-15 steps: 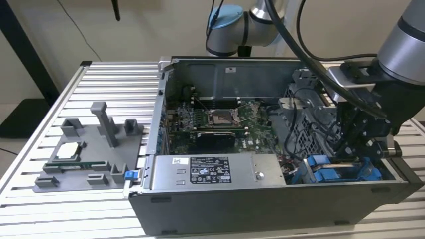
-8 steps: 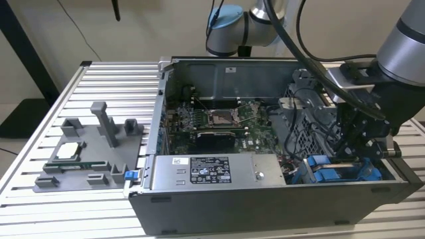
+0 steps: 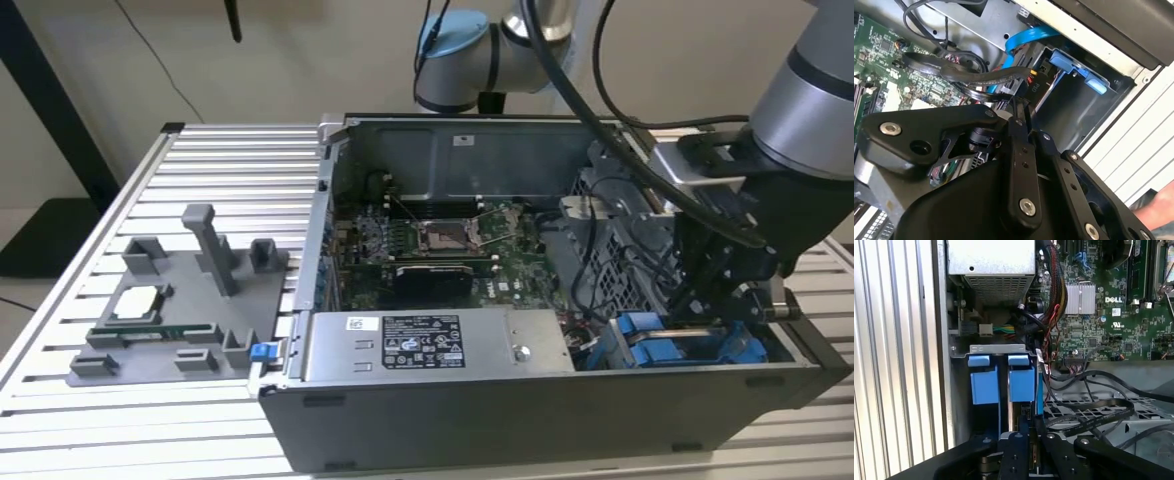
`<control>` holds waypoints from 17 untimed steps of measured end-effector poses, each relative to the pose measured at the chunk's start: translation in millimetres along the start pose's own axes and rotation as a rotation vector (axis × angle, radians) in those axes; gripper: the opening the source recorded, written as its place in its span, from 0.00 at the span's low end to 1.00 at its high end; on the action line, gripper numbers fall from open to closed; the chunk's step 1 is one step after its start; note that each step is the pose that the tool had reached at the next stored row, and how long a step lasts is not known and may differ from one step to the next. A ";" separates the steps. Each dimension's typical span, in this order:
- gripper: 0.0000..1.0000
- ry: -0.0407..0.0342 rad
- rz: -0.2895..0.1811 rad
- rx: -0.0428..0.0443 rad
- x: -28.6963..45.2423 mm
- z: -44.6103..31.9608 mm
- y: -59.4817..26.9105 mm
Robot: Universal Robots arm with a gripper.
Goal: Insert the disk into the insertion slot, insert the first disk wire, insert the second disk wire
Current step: 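Insert the second disk wire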
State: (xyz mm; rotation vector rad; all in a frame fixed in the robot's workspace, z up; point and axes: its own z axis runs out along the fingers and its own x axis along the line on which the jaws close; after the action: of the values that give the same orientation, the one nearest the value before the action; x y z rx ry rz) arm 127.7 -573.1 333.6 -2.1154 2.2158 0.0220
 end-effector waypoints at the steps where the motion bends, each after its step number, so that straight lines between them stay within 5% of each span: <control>1: 0.00 -0.0009 0.000 0.0000 0.0 0.5 0.0; 2: 0.00 -0.0035 0.000 0.0001 -0.1 0.9 0.0; 3: 1.00 -0.0044 0.000 0.0000 -0.2 -0.8 -0.1; 17: 1.00 -0.0021 0.000 -0.0001 -3.0 -43.4 -1.9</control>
State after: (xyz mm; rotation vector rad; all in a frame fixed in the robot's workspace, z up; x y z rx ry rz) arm 127.8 -573.1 377.2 -2.1143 2.2148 0.0244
